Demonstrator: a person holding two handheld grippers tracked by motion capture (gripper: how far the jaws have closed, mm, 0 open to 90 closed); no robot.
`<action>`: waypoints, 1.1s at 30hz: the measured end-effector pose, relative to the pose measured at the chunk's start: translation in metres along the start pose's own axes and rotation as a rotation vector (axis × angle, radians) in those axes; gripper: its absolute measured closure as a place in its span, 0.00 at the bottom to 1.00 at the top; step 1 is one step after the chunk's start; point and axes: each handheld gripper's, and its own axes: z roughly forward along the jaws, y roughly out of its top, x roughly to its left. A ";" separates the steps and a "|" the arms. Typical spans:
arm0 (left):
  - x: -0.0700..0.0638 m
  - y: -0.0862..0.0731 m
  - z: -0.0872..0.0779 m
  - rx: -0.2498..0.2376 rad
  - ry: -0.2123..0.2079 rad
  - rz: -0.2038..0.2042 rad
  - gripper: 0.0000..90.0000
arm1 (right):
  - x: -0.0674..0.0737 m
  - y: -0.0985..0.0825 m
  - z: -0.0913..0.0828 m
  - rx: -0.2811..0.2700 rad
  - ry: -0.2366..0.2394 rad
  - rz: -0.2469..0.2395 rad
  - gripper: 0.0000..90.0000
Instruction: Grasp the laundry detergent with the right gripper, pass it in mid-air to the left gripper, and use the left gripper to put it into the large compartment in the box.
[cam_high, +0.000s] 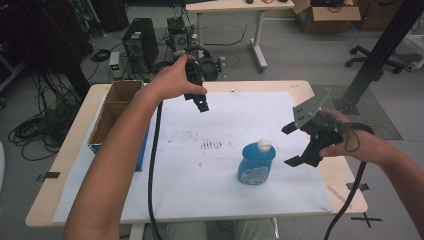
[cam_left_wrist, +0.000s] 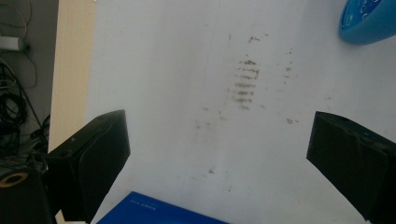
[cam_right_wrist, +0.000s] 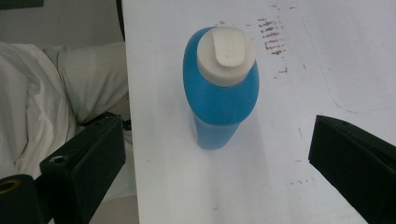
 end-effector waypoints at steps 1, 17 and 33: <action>0.000 0.000 0.000 0.000 0.000 -0.001 0.07 | -0.001 -0.001 0.001 -0.002 0.001 -0.001 0.04; 0.000 0.003 0.003 0.005 -0.004 0.001 0.07 | -0.010 -0.022 0.021 -0.063 0.038 -0.016 0.04; 0.000 0.004 0.003 0.005 -0.003 0.002 0.07 | -0.016 -0.037 0.040 -0.144 0.065 0.009 0.04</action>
